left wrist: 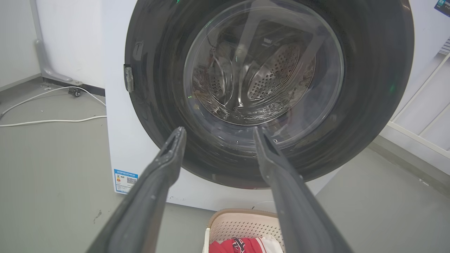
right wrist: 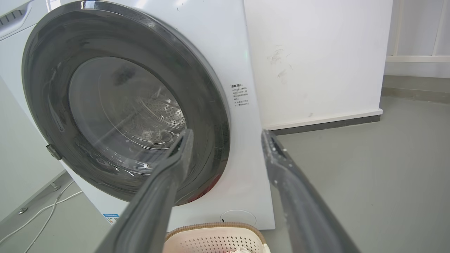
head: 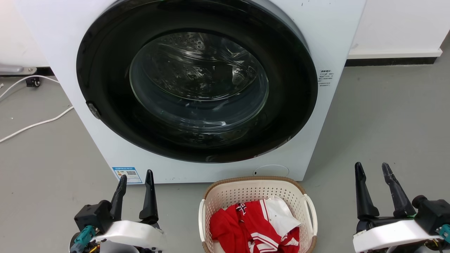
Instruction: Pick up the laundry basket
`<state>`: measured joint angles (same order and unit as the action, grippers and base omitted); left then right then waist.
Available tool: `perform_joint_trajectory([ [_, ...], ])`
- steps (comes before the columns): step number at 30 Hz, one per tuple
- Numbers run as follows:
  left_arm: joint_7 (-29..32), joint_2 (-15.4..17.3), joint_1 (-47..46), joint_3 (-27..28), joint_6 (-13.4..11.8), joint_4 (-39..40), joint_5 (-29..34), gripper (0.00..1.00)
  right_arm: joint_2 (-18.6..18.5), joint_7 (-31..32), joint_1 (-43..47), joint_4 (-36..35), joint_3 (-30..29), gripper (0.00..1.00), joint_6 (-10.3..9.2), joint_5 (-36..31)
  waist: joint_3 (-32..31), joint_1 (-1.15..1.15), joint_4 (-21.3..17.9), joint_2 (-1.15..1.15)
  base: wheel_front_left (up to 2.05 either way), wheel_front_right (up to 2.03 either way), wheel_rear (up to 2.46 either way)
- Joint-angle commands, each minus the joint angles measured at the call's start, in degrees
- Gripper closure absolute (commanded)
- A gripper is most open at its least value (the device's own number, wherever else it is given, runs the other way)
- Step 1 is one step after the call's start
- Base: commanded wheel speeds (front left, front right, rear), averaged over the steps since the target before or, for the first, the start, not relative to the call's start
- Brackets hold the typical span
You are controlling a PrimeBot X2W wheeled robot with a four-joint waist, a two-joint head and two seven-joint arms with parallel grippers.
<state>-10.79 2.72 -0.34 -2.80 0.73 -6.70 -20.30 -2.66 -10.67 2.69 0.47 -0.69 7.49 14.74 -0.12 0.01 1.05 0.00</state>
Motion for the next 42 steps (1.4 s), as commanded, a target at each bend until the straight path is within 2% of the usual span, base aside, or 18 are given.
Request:
perform_joint_trajectory([
  [1,-0.52,0.17,0.28,-0.09,-0.26,0.36,1.2,0.0,-0.28,-0.64,0.4,-0.66,0.08,0.0,0.0,-1.33,-0.04,0.0,0.01,0.0,0.0,0.0,0.0],
  [7,-1.5,0.19,0.88,-0.38,-0.24,-0.18,4.44,0.0,-0.29,-1.62,1.01,-0.88,0.32,0.0,0.0,-4.42,-0.11,0.0,0.01,0.0,0.0,0.0,0.0],
  [34,-4.52,0.24,1.71,-1.16,-0.33,-1.63,14.33,0.0,-0.34,-4.64,2.47,0.31,0.84,0.0,-0.01,-10.73,0.06,-0.01,0.3,0.0,0.0,0.0,0.0],
  [42,-4.43,0.23,1.86,-0.88,-0.36,-1.95,13.89,0.0,-0.34,-4.56,2.57,1.06,0.73,0.0,-0.01,-9.44,-0.06,-0.01,0.22,0.0,0.0,0.0,0.0],
])
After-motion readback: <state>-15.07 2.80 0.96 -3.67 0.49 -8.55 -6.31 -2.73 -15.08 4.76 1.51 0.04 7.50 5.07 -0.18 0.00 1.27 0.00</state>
